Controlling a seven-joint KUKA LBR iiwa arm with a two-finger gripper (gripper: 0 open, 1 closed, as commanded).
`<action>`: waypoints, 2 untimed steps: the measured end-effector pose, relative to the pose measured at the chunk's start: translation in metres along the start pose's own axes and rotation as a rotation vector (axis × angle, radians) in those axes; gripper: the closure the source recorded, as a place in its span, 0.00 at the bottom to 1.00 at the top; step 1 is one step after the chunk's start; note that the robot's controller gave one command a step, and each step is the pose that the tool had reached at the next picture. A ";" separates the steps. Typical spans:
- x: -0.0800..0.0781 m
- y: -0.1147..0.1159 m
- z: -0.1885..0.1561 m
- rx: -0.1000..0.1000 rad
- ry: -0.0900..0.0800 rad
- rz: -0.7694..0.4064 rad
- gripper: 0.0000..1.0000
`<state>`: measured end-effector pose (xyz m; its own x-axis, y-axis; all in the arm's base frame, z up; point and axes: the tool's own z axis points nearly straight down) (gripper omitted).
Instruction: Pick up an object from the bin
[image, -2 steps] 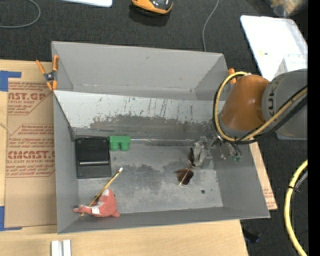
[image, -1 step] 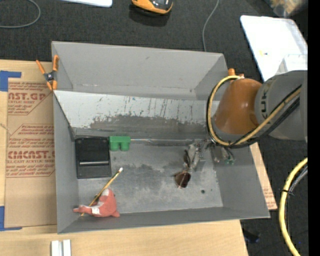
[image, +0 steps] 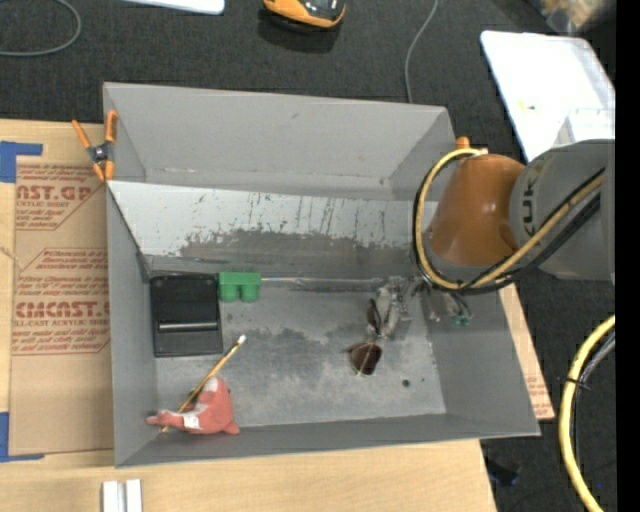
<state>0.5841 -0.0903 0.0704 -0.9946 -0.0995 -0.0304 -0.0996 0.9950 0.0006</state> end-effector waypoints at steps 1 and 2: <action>-0.005 0.020 -0.005 0.000 -0.002 -0.043 1.00; -0.009 0.022 -0.002 0.000 -0.002 -0.066 1.00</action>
Offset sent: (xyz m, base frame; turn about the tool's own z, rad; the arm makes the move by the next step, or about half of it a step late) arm 0.0097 0.0111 -0.0004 -0.0907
